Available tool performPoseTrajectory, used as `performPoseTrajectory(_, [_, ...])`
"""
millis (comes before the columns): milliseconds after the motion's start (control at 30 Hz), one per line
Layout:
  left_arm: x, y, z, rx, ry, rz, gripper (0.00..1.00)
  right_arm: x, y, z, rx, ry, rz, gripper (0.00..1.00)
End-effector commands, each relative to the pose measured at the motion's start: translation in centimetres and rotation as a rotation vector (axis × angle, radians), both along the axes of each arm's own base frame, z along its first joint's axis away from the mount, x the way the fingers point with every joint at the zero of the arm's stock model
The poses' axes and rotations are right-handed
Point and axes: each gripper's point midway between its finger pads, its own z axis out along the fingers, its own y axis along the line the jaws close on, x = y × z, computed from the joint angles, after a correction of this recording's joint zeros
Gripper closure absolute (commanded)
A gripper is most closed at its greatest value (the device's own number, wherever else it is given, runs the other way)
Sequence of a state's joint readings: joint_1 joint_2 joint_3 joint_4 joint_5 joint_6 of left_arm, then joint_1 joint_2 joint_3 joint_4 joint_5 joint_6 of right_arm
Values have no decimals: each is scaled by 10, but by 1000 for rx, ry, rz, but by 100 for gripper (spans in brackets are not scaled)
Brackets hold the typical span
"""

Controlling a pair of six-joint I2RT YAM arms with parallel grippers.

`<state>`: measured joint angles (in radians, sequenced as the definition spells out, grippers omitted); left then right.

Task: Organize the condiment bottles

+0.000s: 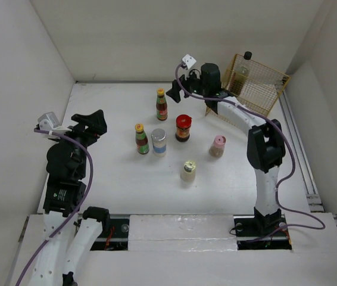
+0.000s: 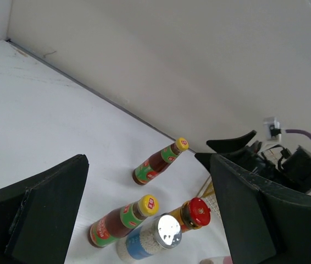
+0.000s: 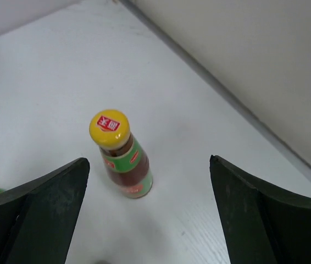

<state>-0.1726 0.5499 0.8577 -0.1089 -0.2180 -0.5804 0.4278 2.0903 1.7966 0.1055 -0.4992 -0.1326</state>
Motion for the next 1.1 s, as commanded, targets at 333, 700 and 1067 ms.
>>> performPoseTrajectory(333, [-1, 0, 8, 10, -40, -6, 12, -8, 55, -28, -28, 35, 134, 6])
performPoseTrajectory(700, [-1, -2, 7, 20, -38, -17, 12, 11, 86, -22, 17, -23, 101, 59])
performPoseTrajectory(1067, [2, -6, 5, 23, -28, -36, 12, -24, 17, 179, 369, -293, 68, 86])
